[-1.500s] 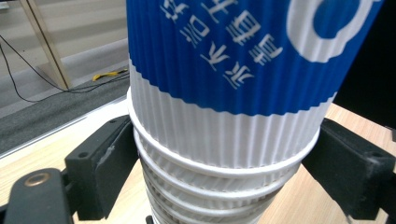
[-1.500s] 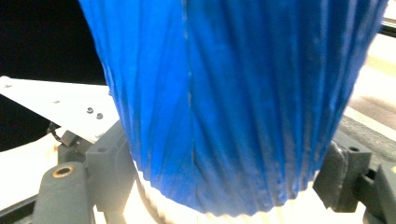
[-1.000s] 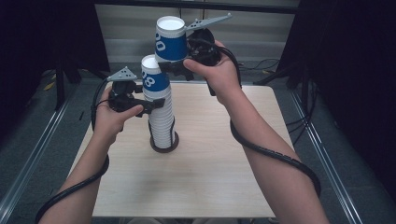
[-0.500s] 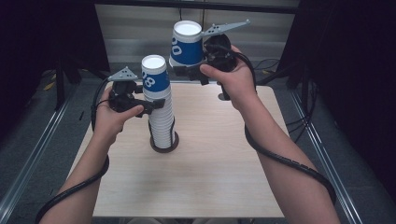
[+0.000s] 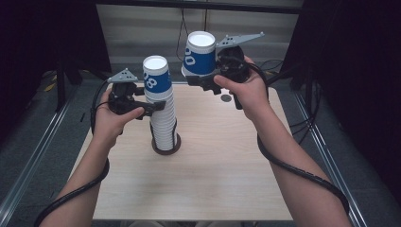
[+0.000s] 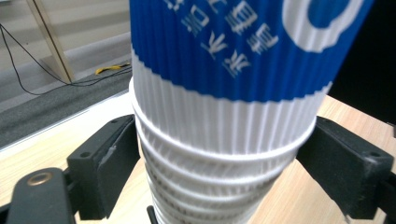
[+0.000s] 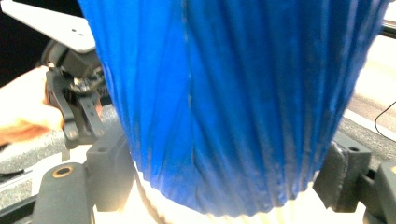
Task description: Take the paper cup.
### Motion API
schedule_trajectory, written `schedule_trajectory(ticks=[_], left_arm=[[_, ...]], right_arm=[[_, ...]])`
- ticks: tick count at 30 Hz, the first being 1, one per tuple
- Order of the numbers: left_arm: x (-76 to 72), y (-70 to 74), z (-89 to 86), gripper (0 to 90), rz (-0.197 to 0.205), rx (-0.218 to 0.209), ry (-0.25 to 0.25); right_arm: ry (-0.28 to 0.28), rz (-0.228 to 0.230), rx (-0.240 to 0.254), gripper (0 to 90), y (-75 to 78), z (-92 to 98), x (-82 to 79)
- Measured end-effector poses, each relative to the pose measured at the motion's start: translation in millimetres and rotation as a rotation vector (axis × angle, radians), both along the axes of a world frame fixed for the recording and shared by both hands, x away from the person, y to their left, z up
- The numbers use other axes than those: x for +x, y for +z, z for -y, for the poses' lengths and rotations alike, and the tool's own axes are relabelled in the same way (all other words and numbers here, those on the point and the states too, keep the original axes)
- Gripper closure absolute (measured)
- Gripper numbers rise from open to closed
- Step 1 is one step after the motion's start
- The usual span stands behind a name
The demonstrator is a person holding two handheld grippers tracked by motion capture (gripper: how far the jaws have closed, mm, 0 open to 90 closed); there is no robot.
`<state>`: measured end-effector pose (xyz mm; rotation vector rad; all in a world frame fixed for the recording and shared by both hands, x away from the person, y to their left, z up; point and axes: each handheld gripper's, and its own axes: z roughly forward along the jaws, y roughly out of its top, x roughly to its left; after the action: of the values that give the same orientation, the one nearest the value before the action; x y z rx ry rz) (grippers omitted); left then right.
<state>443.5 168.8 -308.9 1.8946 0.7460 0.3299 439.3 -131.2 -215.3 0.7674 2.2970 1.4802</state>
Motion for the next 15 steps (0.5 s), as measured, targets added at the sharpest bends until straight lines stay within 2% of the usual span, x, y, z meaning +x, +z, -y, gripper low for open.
schedule_trajectory(ticks=[9, 15], left_arm=[[-9.5, -2.2, -13.2, 14.1, -0.019, 0.010, 0.000], [-15.0, -8.3, -15.0, 14.1, -0.027, 0.035, -0.010]], right_arm=[[-0.002, -0.006, 0.002, 20.2, -15.3, 12.0, -3.5], [0.002, -0.014, 0.000, 20.3, -26.3, 17.9, -6.2]])
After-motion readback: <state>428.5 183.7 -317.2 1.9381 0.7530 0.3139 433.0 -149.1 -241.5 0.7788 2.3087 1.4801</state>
